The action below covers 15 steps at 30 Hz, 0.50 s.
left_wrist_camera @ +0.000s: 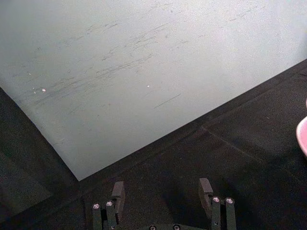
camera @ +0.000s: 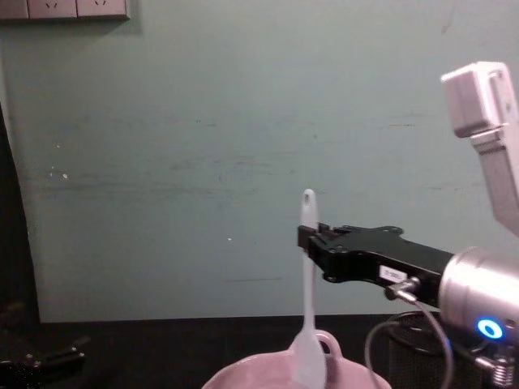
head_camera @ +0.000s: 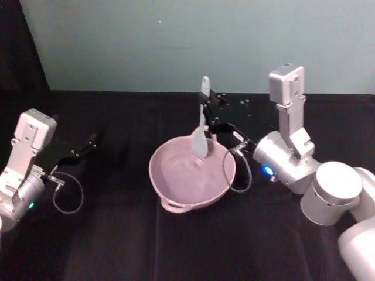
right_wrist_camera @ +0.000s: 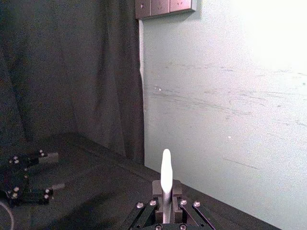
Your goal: Use the one hand to pick up the spoon and stir the clear water in the bowl.
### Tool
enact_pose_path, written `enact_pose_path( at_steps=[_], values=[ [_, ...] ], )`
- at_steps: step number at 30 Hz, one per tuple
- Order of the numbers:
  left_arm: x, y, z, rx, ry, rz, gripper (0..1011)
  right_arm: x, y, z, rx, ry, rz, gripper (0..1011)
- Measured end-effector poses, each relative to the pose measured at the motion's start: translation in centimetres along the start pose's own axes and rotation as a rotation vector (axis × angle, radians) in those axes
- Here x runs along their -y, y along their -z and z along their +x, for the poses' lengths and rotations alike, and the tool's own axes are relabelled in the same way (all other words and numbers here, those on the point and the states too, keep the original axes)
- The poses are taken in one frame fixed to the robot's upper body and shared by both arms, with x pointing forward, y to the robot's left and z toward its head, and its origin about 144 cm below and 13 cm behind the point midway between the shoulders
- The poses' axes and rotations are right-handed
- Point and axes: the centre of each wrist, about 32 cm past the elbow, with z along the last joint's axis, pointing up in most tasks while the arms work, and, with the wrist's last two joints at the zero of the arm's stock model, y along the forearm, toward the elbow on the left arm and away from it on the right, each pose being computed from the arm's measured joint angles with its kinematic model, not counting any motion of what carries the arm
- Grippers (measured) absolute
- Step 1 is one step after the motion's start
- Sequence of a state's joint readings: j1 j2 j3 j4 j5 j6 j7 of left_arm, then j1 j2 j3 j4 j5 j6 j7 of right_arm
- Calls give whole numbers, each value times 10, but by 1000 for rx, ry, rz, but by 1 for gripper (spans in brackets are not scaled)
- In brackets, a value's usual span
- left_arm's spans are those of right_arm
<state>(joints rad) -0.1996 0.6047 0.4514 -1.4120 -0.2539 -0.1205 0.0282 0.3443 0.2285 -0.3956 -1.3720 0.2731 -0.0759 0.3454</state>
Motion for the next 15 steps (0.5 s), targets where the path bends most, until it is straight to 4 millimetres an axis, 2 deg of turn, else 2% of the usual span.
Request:
enact_pose_path(
  at_steps=[7, 10, 15],
  values=[
    [0, 0, 0, 0, 0, 0, 1011, 22, -5, 5, 5, -1, -37, 110],
    [0, 0, 0, 0, 0, 0, 1011, 34, -9, 1, -24, -38, -60, 110],
    [0, 0, 0, 0, 0, 0, 1011, 40, -10, -10, -62, -94, -73, 110]
  ],
)
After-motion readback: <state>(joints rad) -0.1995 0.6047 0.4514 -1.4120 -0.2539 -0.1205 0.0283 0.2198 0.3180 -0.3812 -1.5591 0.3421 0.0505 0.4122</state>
